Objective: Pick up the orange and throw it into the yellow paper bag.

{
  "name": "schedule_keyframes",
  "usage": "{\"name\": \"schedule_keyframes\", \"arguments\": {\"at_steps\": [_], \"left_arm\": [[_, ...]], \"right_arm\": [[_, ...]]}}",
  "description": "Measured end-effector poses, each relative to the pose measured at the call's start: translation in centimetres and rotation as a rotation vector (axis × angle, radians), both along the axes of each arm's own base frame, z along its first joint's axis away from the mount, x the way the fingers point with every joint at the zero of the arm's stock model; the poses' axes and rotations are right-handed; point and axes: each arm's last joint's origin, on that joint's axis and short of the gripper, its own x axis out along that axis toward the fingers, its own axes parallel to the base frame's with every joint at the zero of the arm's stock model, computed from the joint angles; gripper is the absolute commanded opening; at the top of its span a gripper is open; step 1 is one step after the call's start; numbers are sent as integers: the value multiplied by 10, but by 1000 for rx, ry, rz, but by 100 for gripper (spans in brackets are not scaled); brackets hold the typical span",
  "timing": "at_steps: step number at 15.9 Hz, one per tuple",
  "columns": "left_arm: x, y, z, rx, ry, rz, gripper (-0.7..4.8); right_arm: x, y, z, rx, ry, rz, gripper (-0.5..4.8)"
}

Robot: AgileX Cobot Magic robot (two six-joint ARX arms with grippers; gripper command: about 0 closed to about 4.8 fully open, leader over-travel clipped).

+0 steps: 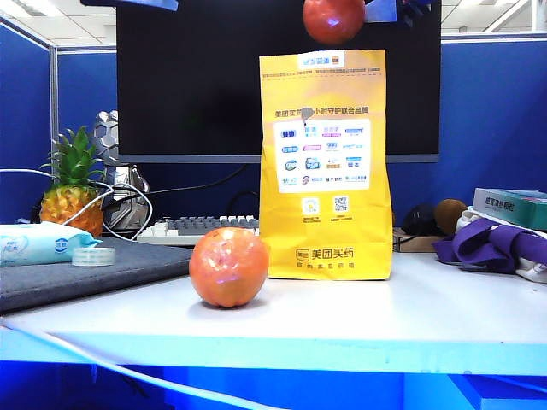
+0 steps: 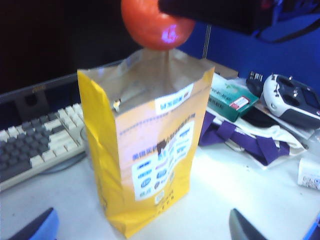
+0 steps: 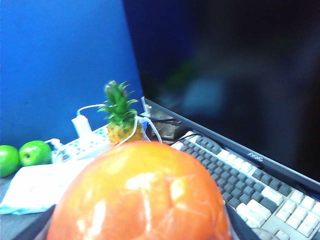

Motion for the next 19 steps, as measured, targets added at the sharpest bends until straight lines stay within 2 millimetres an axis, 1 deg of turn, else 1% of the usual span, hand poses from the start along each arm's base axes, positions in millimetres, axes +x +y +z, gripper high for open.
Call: {"name": "schedule_keyframes", "arguments": {"at_steps": [1,5,6,7,8,9,10,11,12,13,14,15,16,18,19], "left_arm": [[0,0,0,2,4,0,479],[0,0,-1,4,6,-2,479],[-1,0,-1,29,-13,-7,479],[-7,5,1,121,-67,17,479],[-20,16,8,215,-139,102,479],[-35,28,22,244,-224,200,479],[-53,41,37,213,-292,283,479],[-69,51,46,181,-336,309,479],[-86,60,53,149,-376,314,479],[-99,67,57,135,-393,319,479],[-112,76,56,134,-389,343,479],[-125,85,46,150,-351,380,479],[-136,91,37,151,-310,390,479],[-155,102,19,73,-300,407,479],[-162,107,12,48,-301,435,479]], "right_arm": [[0,0,0,1,4,1,479],[0,-1,0,7,14,9,479],[-3,-1,2,16,25,32,479],[-13,-6,10,20,19,35,479],[-29,-15,28,27,-23,21,479],[-52,-29,52,37,-99,-7,479],[-82,-42,76,31,-183,-38,479],[-104,-47,89,-2,-242,-52,479],[-125,-50,93,-57,-248,-67,479],[-144,-52,92,-102,-230,-90,479],[-171,-56,89,-133,-228,-106,479],[-203,-60,79,-128,-265,-115,479],[-225,-63,71,-102,-314,-143,479],[-267,-72,39,-35,-375,-294,479],[-280,-75,22,-9,-385,-328,479]]}}
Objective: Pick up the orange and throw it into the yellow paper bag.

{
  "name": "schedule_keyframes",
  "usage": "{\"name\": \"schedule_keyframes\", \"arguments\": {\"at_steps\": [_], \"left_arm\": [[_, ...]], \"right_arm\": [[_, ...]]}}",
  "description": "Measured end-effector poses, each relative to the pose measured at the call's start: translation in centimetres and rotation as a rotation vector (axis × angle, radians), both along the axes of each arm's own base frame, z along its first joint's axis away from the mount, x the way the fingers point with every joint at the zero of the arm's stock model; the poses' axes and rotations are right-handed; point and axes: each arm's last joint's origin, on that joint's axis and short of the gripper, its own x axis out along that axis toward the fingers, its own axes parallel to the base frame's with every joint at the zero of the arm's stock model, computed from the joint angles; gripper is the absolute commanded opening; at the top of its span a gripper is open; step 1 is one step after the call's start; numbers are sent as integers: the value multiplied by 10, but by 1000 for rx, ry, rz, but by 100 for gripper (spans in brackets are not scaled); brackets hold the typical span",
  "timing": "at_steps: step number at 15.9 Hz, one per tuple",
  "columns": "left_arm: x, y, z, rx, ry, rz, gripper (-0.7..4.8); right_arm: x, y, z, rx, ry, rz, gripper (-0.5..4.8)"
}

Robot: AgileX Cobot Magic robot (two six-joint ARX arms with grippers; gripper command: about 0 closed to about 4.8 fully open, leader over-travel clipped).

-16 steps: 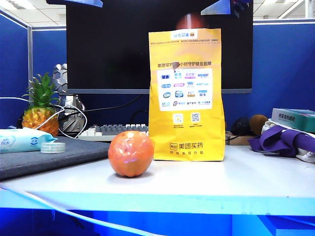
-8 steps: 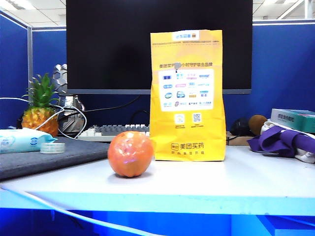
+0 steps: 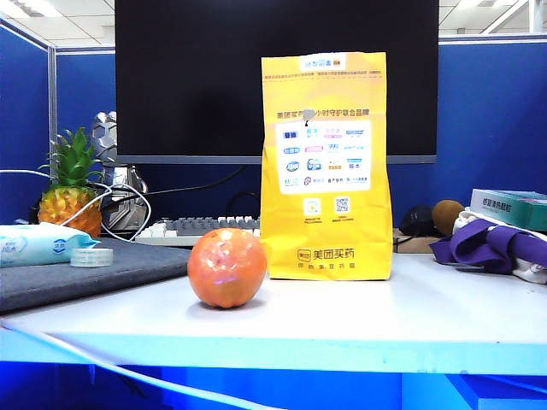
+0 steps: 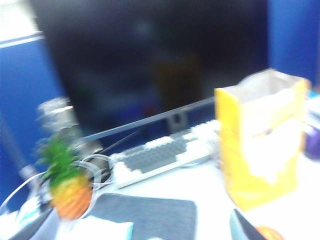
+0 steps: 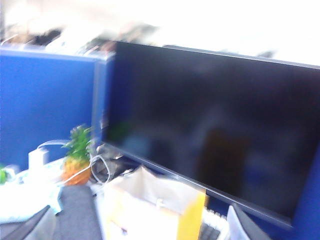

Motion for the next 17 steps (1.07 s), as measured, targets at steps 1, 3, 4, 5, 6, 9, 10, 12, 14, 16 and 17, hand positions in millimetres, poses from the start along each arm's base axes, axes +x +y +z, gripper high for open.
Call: {"name": "schedule_keyframes", "arguments": {"at_steps": [1,3,4,5,6,9,10,12,14,16,17], "left_arm": [[-5,4,-8,-40,-10,27,479],[-12,9,-34,-171,19,53,479],[-12,9,-44,-211,34,50,479],[-6,6,-60,-218,71,54,479],[1,2,-75,-192,113,65,479],[21,-10,-111,-149,114,38,479],[24,-13,-118,-129,91,37,479],[31,-16,-133,-98,50,37,479],[35,-18,-145,-56,59,41,479],[35,-19,-150,-86,83,43,479],[35,-19,-150,-152,107,41,479]], "right_arm": [[-6,-1,-19,33,-1,-19,479],[-11,-6,-89,118,105,-129,479],[-11,-7,-112,175,124,-167,479],[-10,-8,-135,252,124,-195,479],[-7,-9,-154,302,103,-201,479],[11,-6,-206,340,244,-212,479],[14,-6,-215,337,258,-214,479],[19,-6,-233,327,301,-229,479],[19,-6,-233,327,300,-228,479],[19,-6,-233,338,304,-227,479],[19,-6,-233,360,313,-222,479]]}}
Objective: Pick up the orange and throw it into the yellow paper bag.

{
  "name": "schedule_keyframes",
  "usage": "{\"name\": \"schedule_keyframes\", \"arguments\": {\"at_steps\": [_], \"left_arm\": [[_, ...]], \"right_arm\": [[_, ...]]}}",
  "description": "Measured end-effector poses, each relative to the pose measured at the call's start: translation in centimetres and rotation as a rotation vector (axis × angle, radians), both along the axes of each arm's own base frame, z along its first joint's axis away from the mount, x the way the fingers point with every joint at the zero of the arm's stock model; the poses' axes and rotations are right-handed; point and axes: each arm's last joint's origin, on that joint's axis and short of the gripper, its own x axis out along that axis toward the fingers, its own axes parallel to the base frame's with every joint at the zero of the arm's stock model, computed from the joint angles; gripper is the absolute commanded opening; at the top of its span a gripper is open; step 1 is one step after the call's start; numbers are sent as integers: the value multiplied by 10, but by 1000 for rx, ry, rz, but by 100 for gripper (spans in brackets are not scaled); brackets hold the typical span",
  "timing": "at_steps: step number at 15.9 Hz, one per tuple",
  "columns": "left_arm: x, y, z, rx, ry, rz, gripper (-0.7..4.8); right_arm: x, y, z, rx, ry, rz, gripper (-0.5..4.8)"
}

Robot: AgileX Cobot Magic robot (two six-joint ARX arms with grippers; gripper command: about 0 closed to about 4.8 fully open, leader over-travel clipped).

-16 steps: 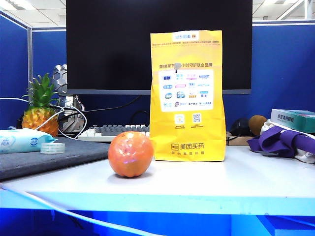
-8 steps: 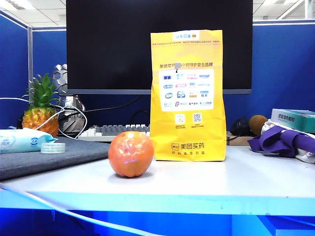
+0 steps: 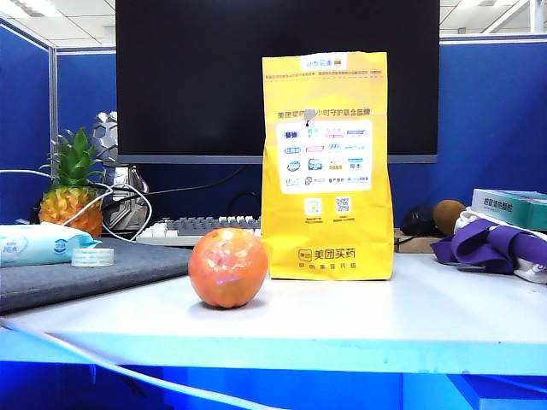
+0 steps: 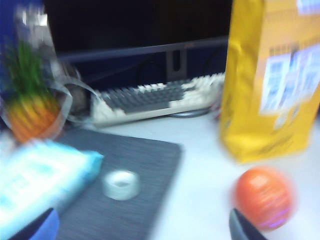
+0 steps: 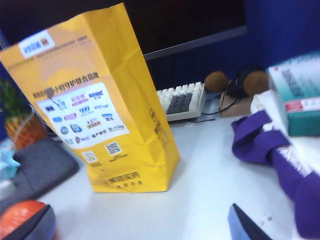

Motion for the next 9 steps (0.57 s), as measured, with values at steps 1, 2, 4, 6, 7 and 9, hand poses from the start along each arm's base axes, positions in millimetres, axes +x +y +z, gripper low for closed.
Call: {"name": "schedule_keyframes", "arguments": {"at_steps": [1,2,4,6,7,9], "left_arm": [[0,0,-2,-72,38,0,479],[0,0,-3,-92,62,1,479],[0,0,-5,-100,78,2,479],[0,0,-5,-102,79,2,479],[0,0,-4,-103,79,2,479],[0,0,-4,-103,79,2,479]], "right_arm": [[0,0,0,22,8,1,479],[0,0,0,27,9,2,479],[0,0,0,29,10,2,479],[0,0,0,29,10,2,479],[0,0,0,30,10,2,479],[0,0,0,29,10,2,479]]}}
